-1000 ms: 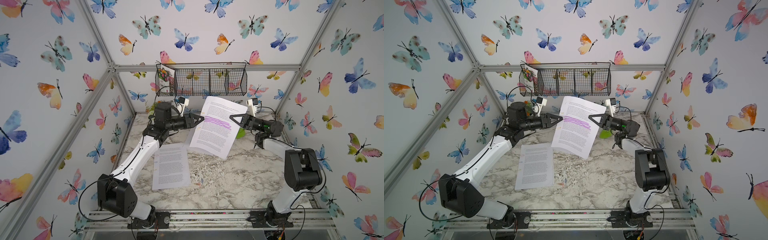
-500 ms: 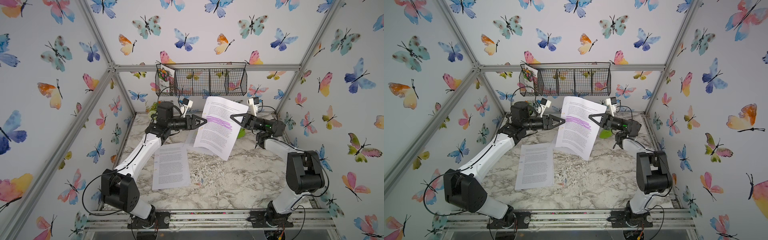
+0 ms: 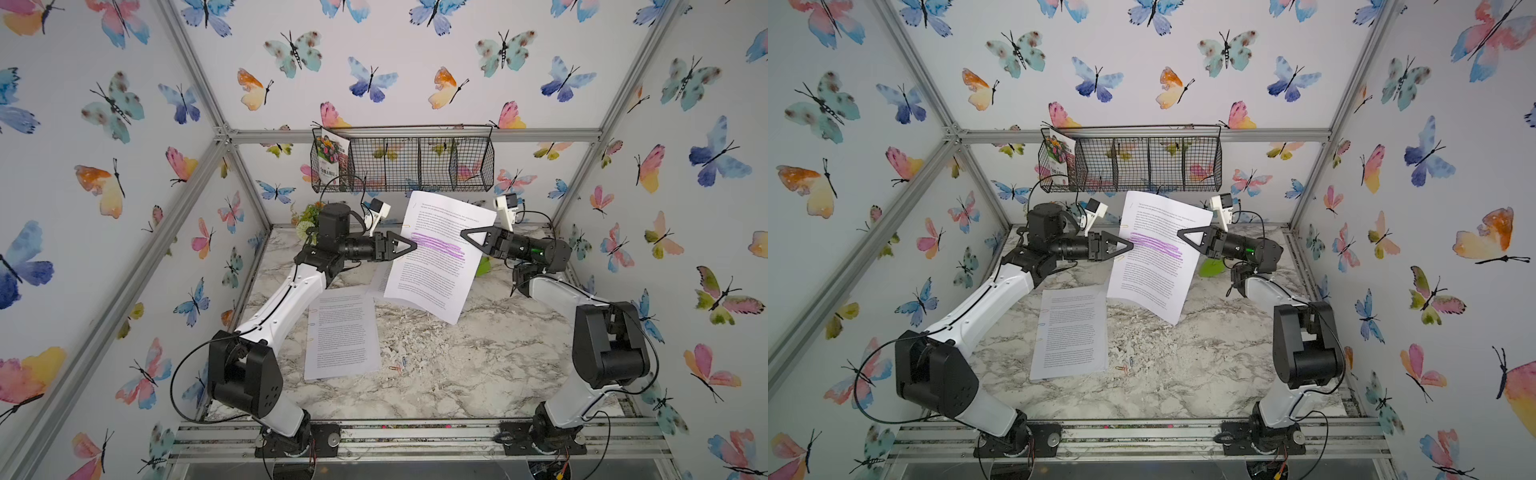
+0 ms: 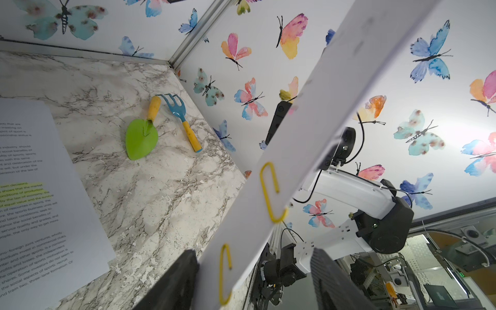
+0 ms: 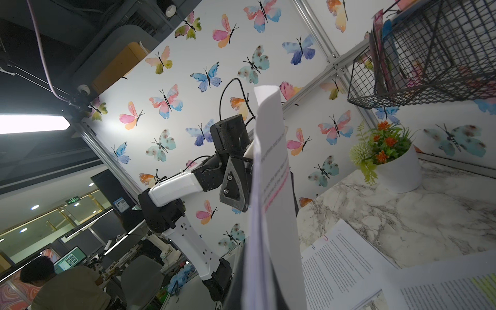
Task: Unclip the paperclips from the documents
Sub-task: Pick up the document from the center of the board.
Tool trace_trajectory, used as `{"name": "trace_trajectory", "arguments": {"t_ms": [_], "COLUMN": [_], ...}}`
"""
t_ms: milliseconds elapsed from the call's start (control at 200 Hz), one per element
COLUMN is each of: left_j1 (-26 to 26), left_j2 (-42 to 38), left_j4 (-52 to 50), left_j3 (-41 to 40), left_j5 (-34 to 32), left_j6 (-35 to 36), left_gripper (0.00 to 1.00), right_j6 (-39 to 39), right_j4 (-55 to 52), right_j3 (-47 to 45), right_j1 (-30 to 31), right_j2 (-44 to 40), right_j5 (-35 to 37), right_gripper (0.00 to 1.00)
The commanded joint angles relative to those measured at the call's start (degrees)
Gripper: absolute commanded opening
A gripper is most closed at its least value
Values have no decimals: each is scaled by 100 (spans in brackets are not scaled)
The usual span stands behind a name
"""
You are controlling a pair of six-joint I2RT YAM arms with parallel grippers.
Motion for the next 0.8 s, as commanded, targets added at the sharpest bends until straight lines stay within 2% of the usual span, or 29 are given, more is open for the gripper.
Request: {"name": "trace_trajectory", "arguments": {"t_ms": [0, 105, 145, 240, 315, 451, 651, 791], "left_j1": [-33, -49, -54, -47, -49, -31, -30, -24], "left_j2": [147, 163, 165, 208, 205, -8, -205, -261], "left_j4": [-122, -146, -135, -92, 191, 1321, 3132, 4245], "left_j3": [260, 294, 306, 355, 321, -65, -623, -946], "left_j5": [371, 433, 451, 592, 681, 576, 385, 214], "left_j6": [234, 259, 247, 140, -137, -981, -2373, -3218], "left_gripper": [43, 8, 0, 0, 0, 0, 0, 0], "right_j6": [96, 70, 39, -156, -400, -837, -1054, -1192], "right_j4": [110, 67, 36, -192, -485, -914, -947, -1028], "right_j3": [145, 178, 209, 266, 281, 145, -204, -362], "right_j1": [51, 50, 55, 51, 51, 76, 269, 333], "right_j2": [-250, -252, -252, -269, -319, -460, -567, -613], "right_j5": [-81, -72, -72, -47, 2, 283, 554, 600], "right_gripper": [2, 2, 2, 4, 19, 38, 51, 53]}}
